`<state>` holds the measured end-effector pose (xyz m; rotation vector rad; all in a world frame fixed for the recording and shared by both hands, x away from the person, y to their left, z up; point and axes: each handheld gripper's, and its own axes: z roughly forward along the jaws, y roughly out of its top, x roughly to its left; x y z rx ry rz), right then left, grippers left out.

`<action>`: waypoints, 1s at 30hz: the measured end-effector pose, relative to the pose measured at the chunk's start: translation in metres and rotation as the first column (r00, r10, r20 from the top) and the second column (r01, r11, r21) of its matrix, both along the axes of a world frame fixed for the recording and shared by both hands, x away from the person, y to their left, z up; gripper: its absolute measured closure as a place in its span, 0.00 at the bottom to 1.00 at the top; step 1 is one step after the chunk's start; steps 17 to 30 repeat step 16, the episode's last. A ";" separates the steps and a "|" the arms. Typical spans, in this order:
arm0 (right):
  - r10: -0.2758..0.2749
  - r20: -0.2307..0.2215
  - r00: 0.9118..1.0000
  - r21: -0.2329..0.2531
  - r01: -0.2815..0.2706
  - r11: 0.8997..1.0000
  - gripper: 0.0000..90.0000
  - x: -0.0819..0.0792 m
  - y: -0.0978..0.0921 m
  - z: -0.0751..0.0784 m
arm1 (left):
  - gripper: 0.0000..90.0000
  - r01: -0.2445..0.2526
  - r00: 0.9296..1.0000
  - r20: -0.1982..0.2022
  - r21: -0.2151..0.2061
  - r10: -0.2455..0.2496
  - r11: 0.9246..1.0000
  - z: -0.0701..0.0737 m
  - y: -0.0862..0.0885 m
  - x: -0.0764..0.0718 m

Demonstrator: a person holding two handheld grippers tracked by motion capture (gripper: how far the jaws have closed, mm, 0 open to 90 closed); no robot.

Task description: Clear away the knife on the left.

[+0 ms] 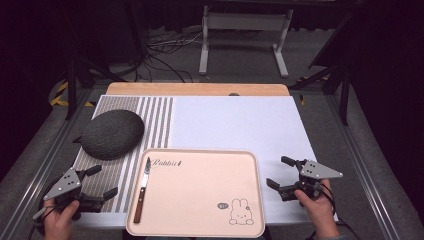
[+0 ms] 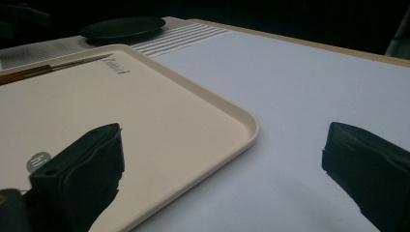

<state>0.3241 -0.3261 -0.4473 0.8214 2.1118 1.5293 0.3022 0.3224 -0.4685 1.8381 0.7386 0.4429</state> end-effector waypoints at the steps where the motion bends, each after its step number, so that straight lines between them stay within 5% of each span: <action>1: 0.001 0.002 1.000 0.000 -0.001 1.000 0.02 0.000 0.000 0.000 | 0.03 0.001 1.000 0.000 -0.001 -0.001 1.000 0.000 0.000 0.000; 12: -0.002 0.001 1.000 0.010 0.002 1.000 0.02 0.000 -0.001 0.000 | 0.01 -0.051 0.999 0.000 -0.019 0.051 0.999 0.001 0.001 -0.001; 30: -0.002 0.005 1.000 0.010 0.002 1.000 0.02 0.000 -0.001 0.000 | 0.01 -0.053 0.999 0.000 0.002 0.053 0.999 0.003 0.000 -0.002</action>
